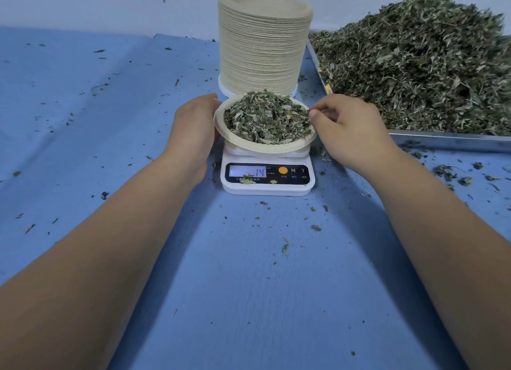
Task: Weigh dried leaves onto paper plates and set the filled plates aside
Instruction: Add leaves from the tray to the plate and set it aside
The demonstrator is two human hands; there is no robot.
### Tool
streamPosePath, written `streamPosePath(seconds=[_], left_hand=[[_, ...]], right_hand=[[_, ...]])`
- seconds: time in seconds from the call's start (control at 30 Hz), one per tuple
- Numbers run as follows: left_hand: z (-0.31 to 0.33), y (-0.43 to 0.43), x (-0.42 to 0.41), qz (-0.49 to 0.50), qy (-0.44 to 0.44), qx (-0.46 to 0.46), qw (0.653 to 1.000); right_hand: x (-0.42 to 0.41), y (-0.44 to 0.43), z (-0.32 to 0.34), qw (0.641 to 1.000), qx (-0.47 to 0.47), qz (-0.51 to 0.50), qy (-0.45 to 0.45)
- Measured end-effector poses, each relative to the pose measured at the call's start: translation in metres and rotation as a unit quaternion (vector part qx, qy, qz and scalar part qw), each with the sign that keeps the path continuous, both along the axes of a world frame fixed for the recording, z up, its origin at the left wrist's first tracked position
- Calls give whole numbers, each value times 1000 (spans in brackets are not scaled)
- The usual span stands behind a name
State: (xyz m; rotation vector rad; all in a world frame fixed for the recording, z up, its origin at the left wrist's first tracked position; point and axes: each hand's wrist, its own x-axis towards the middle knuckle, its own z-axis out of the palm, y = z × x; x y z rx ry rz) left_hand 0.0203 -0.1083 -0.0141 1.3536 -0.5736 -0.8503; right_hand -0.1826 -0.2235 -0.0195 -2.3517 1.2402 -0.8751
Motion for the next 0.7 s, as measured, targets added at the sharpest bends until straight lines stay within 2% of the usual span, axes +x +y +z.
streamPosePath(seconds=[0.13, 0.43, 0.57, 0.7], left_hand=[[1, 2, -1, -19, -26, 18, 999], [-11, -5, 8, 67, -134, 14, 989], [-9, -3, 7, 64, -129, 5, 990], [-8, -3, 5, 21, -115, 4, 993]], right_hand=[[-1, 0, 3, 1000, -6, -5, 1], [-6, 2, 9, 999, -33, -5, 30], [-5, 3, 8, 999, -39, -7, 14], [-3, 3, 7, 999, -29, -7, 21]])
